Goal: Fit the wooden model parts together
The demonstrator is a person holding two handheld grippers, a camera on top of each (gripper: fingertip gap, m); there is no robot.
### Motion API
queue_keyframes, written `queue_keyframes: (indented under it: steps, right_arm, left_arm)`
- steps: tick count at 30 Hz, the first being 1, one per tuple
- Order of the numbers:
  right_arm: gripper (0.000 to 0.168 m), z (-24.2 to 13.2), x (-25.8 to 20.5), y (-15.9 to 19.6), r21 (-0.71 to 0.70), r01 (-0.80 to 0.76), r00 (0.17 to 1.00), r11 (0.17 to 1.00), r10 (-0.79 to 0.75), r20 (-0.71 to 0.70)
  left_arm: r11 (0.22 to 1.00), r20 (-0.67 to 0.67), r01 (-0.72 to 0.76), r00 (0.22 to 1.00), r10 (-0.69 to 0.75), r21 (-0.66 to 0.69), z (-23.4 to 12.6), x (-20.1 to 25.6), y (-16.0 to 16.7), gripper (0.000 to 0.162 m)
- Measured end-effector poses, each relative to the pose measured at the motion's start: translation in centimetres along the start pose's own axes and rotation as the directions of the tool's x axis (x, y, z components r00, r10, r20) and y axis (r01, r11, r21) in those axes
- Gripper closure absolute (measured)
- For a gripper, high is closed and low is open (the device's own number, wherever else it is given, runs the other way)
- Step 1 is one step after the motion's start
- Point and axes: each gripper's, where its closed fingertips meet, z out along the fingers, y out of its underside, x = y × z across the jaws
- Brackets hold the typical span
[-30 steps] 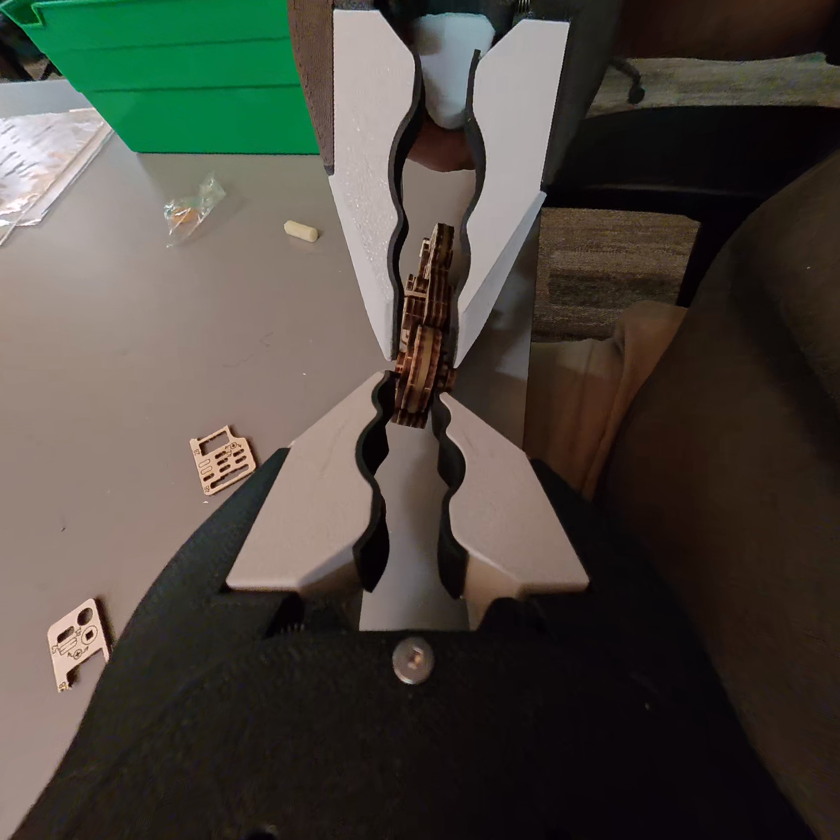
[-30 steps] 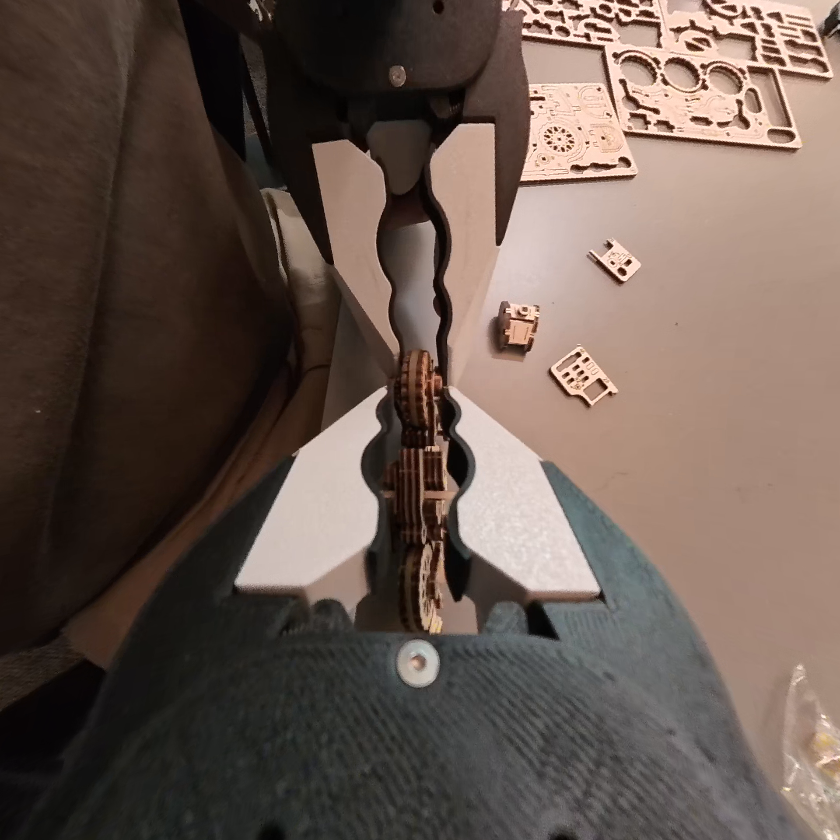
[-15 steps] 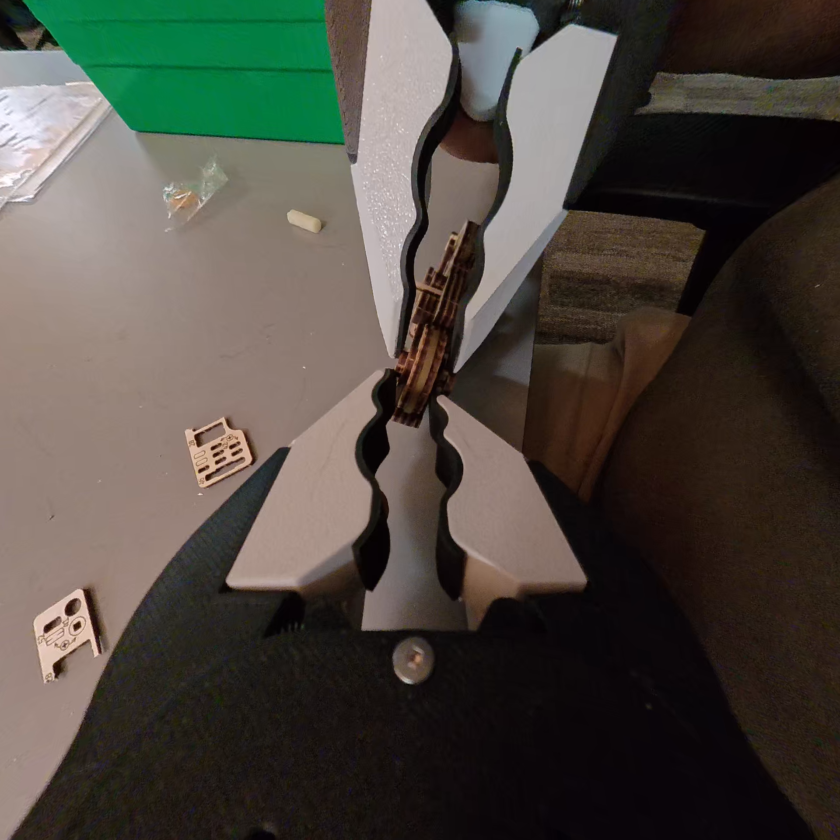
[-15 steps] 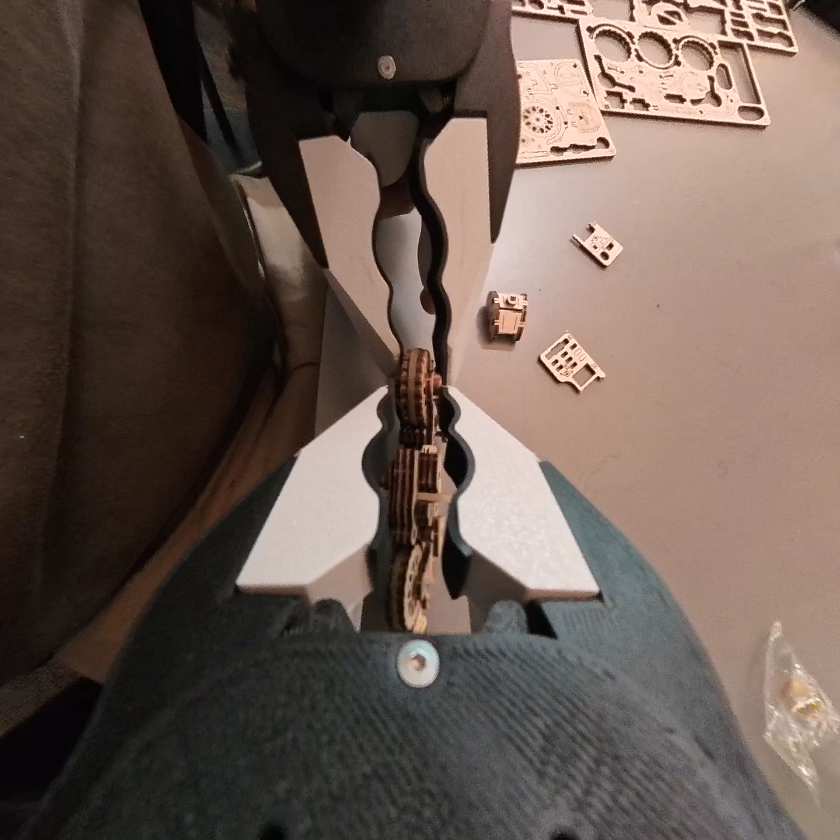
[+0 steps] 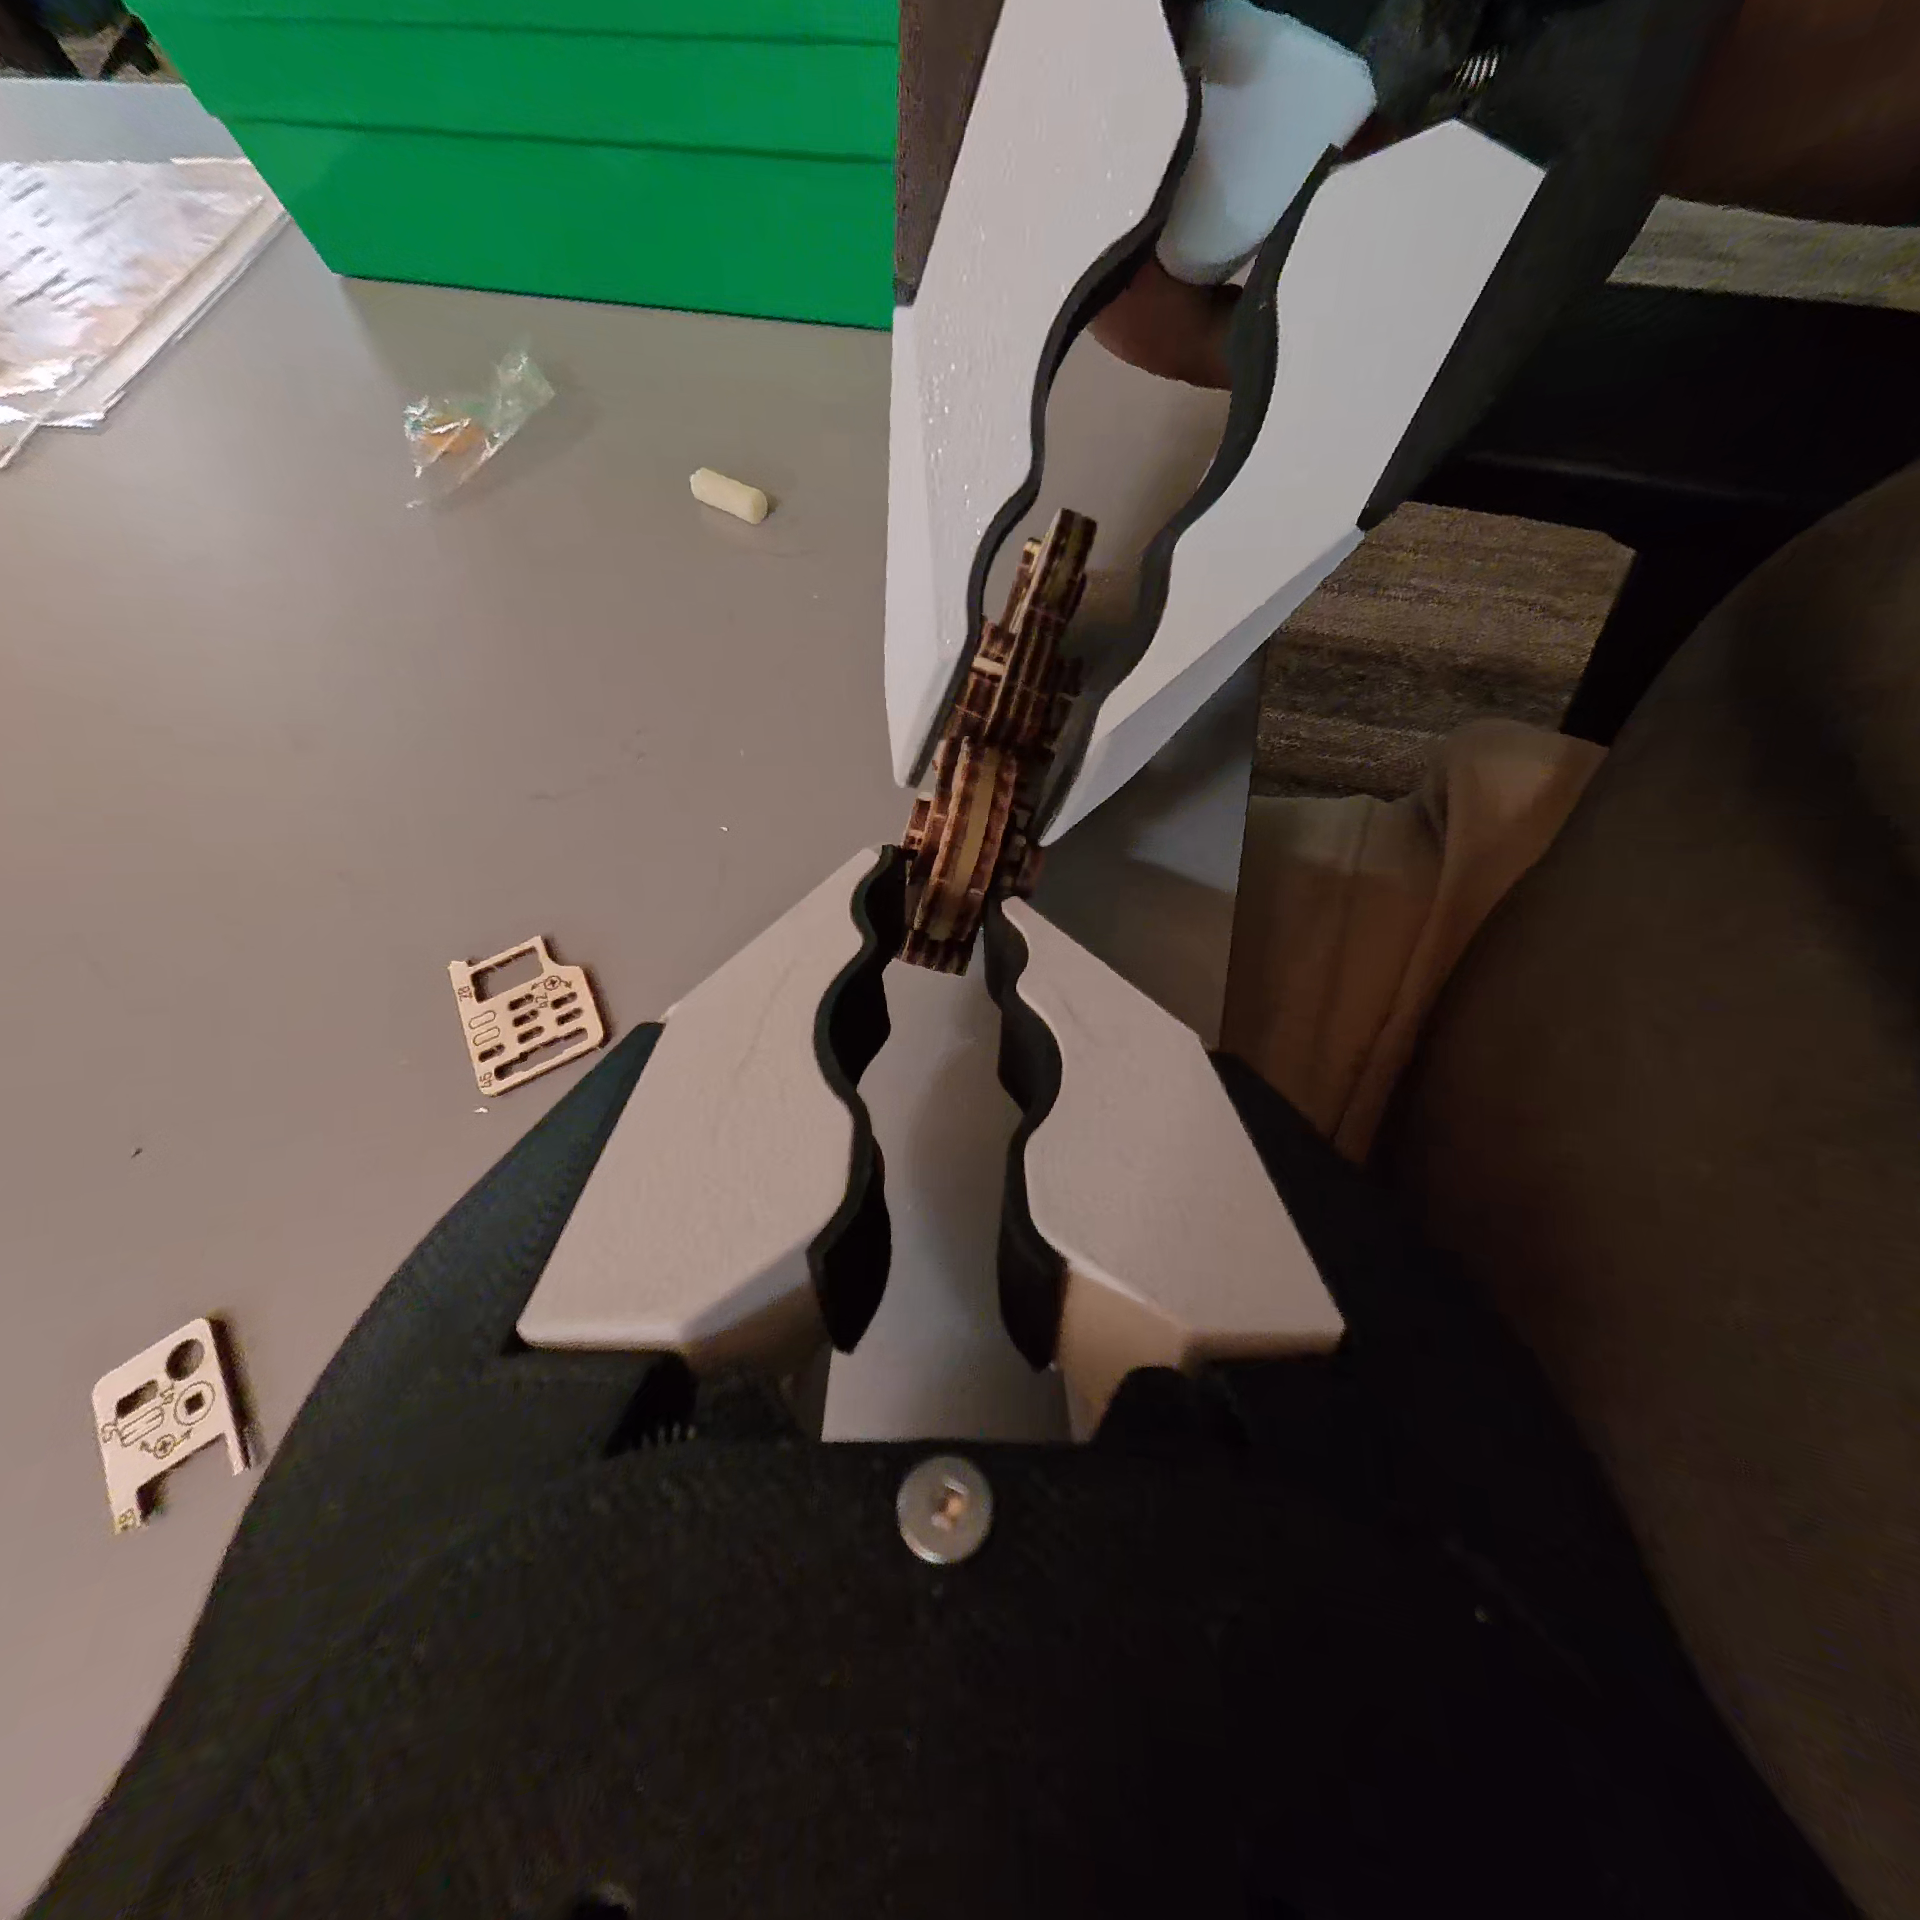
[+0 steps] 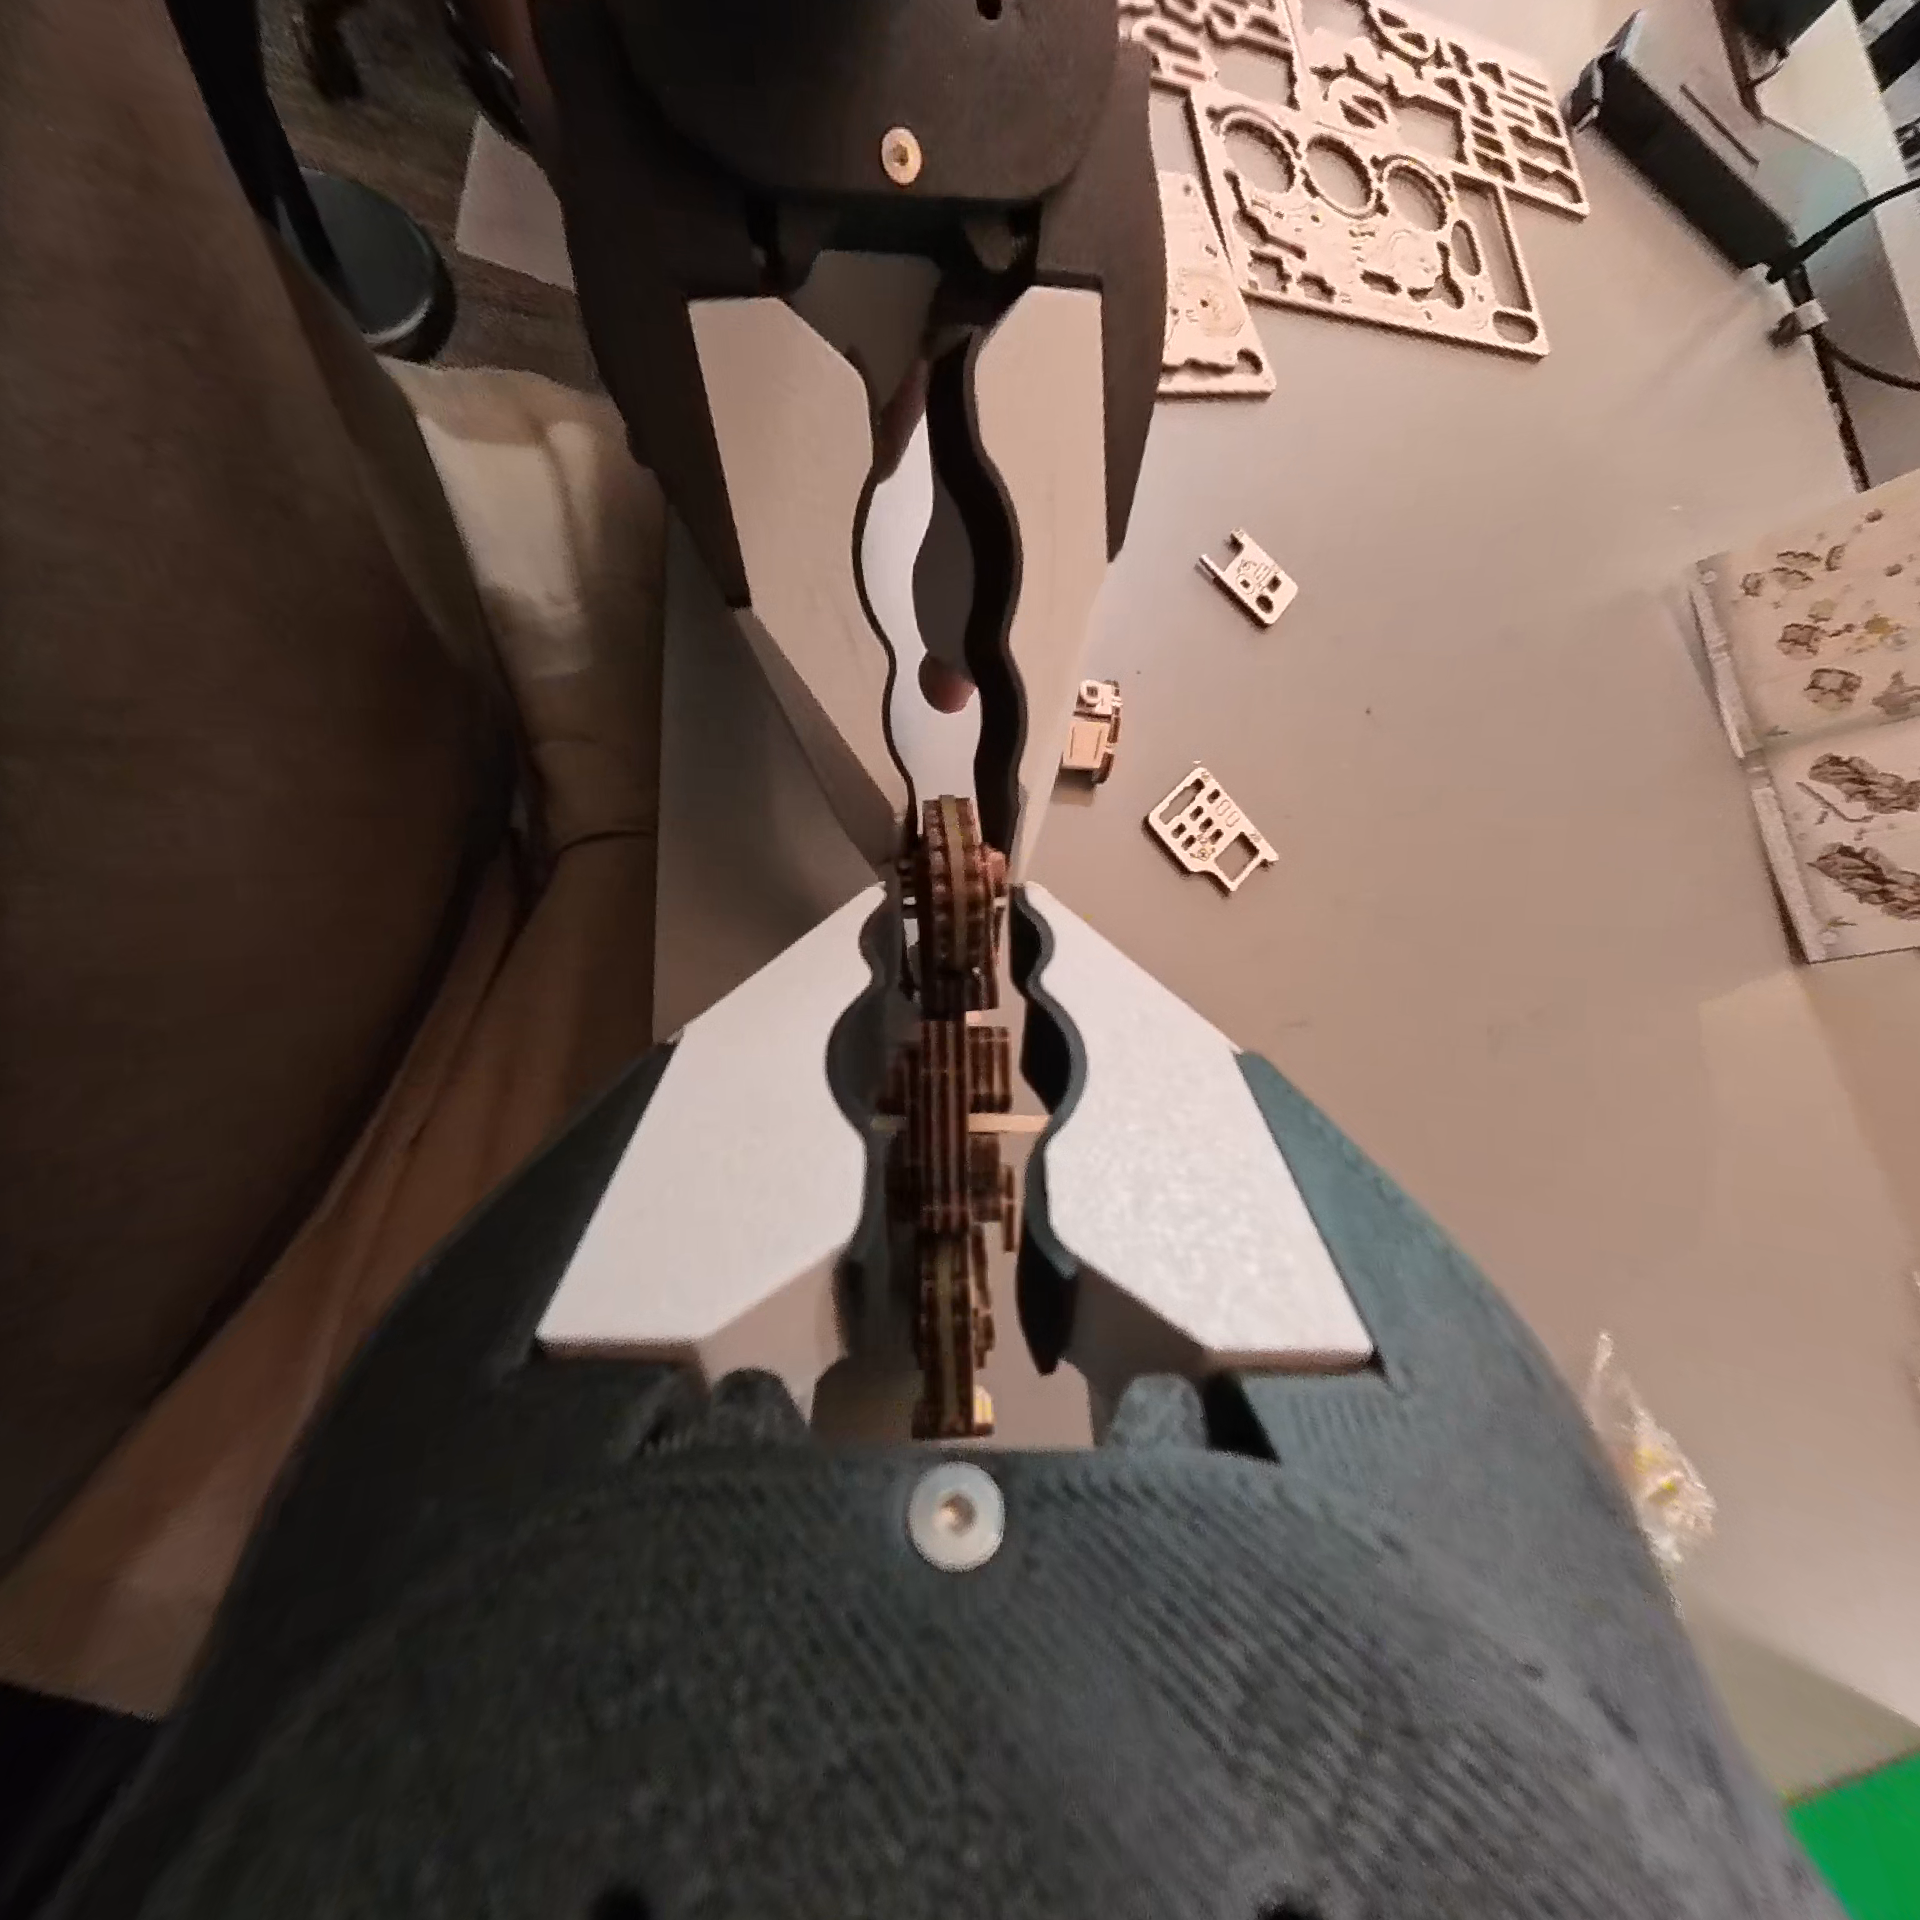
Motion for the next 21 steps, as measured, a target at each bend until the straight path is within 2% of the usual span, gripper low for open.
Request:
queue_keyframes:
  steps: [5, 11, 21]
  right_arm:
    - [0.144, -0.3, 0.28, -0.07, 0.058, -0.076, 0.997, 0.995, 0.075, 0.011]
    - [0.144, -0.88, 0.57, -0.58, 0.149, -0.163, 0.987, 0.975, 0.159, 0.039]
    - [0.143, -0.5, 0.54, -0.41, 0.152, -0.18, 0.983, 0.972, 0.17, 0.074]
  left_arm:
    - [0.999, -0.022, 0.041, 0.999, -0.041, 0.018, -0.14, 0.2, -0.25, 0.148]
    - [0.993, -0.058, 0.116, 0.992, -0.114, 0.032, -0.27, 0.15, -0.42, 0.148]
    - [0.99, -0.078, 0.135, 0.988, -0.132, 0.037, -0.43, 0.18, -0.44, 0.148]
